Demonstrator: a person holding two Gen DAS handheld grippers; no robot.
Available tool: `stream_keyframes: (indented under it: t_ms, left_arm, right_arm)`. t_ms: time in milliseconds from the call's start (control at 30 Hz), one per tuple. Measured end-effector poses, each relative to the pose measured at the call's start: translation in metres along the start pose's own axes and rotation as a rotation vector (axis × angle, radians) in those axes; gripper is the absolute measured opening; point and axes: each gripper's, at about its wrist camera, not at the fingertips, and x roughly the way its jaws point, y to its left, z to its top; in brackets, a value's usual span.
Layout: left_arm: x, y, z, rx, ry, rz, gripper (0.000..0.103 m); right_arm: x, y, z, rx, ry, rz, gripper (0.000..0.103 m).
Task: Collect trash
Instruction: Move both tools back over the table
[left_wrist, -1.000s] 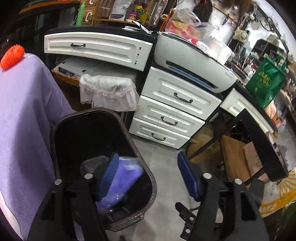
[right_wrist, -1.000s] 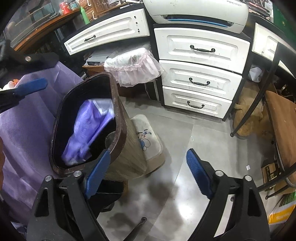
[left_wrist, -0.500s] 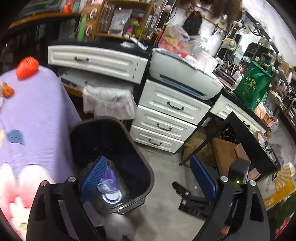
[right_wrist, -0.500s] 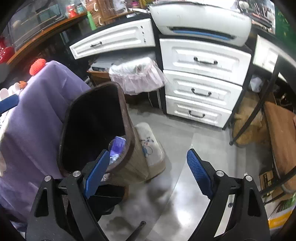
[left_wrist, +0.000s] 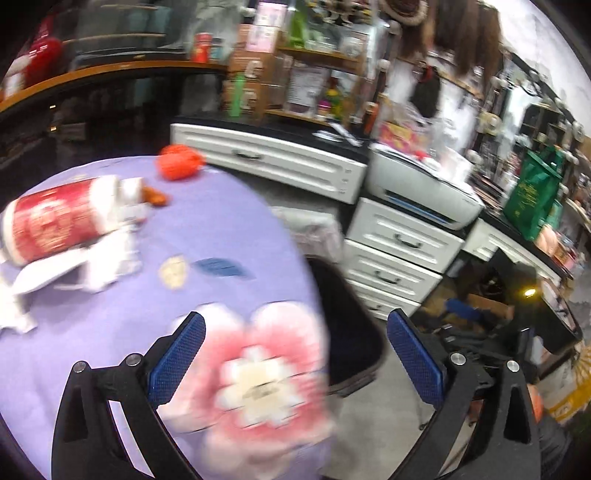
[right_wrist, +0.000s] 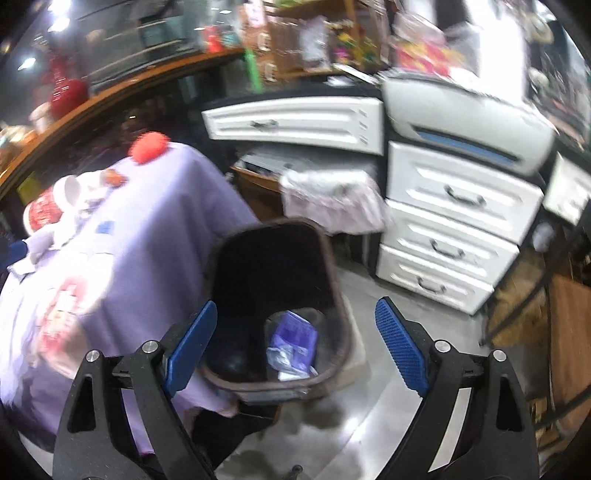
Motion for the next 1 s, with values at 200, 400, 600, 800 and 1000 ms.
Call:
stream_keyframes:
  t_ms: [200, 400, 600, 800, 1000]
  left_arm:
    - [-0.043, 0.068, -0.005, -0.114, -0.040, 0.158, 0.097]
    - [-0.078, 0.123, -0.011, -0.202, -0.076, 0.296, 0.097]
    - [-0.096, 0.176, -0.016, -0.287, -0.065, 0.419, 0.097]
    - [-0.120, 0.220, -0.015, -0.362, -0.073, 0.475, 0.097]
    - [-0.132, 0.237, -0.019, -0.359, -0.071, 0.484, 0.097]
  right_arm:
    - [-0.008, 0.056, 0.019, -0.099, -0.023, 0.095, 0.088]
    - [-0.010, 0.126, 0.032, -0.254, -0.039, 0.215, 0.088]
    - [-0.011, 0.198, 0.048, -0.433, -0.045, 0.318, 0.088]
    - [-0.005, 0.278, 0.071, -0.695, -0.069, 0.370, 0.088]
    - [0.020, 0.356, 0.089, -0.947, -0.060, 0.397, 0.088]
